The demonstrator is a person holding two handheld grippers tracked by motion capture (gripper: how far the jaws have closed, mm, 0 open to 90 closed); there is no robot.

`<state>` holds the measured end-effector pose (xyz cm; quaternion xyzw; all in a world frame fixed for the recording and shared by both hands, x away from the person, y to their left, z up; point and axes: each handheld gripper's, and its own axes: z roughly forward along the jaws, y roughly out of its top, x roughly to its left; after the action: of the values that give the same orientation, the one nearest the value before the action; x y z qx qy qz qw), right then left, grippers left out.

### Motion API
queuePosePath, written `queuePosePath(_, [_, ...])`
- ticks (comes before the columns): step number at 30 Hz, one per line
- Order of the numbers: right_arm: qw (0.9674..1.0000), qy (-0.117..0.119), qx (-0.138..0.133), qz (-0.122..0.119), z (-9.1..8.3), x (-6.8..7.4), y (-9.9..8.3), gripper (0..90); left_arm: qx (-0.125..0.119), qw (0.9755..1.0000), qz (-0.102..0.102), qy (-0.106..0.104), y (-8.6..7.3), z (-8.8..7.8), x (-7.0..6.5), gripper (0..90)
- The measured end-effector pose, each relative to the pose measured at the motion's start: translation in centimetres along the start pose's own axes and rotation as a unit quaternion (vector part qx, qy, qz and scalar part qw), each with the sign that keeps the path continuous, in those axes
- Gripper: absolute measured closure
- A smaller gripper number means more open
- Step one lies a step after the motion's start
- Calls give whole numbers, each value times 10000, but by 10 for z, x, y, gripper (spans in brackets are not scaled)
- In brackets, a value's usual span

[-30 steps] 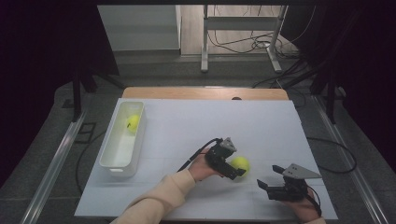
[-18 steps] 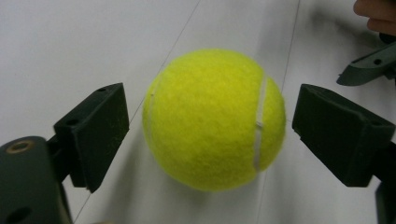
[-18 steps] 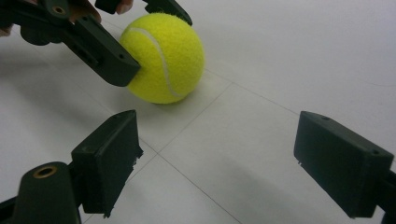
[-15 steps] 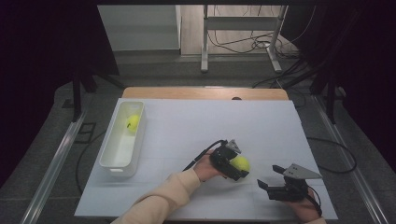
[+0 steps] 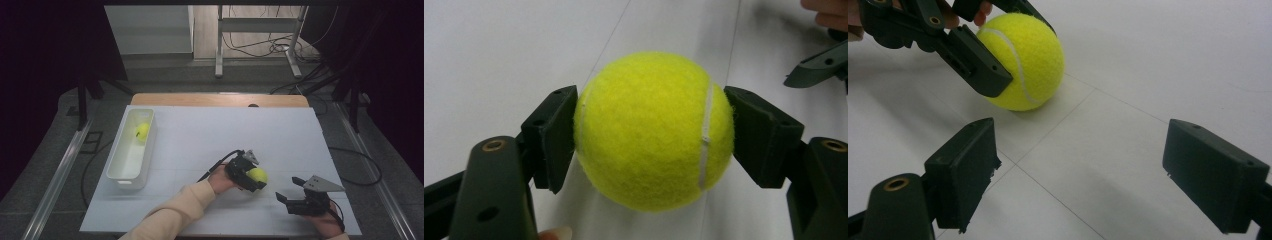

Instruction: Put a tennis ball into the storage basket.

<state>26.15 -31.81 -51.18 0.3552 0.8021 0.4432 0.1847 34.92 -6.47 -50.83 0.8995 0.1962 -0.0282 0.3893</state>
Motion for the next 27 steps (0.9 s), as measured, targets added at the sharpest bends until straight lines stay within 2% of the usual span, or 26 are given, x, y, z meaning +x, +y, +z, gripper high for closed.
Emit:
queuePosePath(2, [10000, -22, 18, -6, 0, 0, 0, 149, -35, 10000, -3, -31, 0, -3, 1, 267])
queuePosePath(15, [10000, -19, 9, -11, 0, 0, 0, 149, -405, 9991, -104, 107, 0, -31, -2, 265])
queuePosePath(27, [10000, -26, 12, -13, 0, 1, 0, 149, -575, 9981, -113, 209, -6, -49, -5, 265])
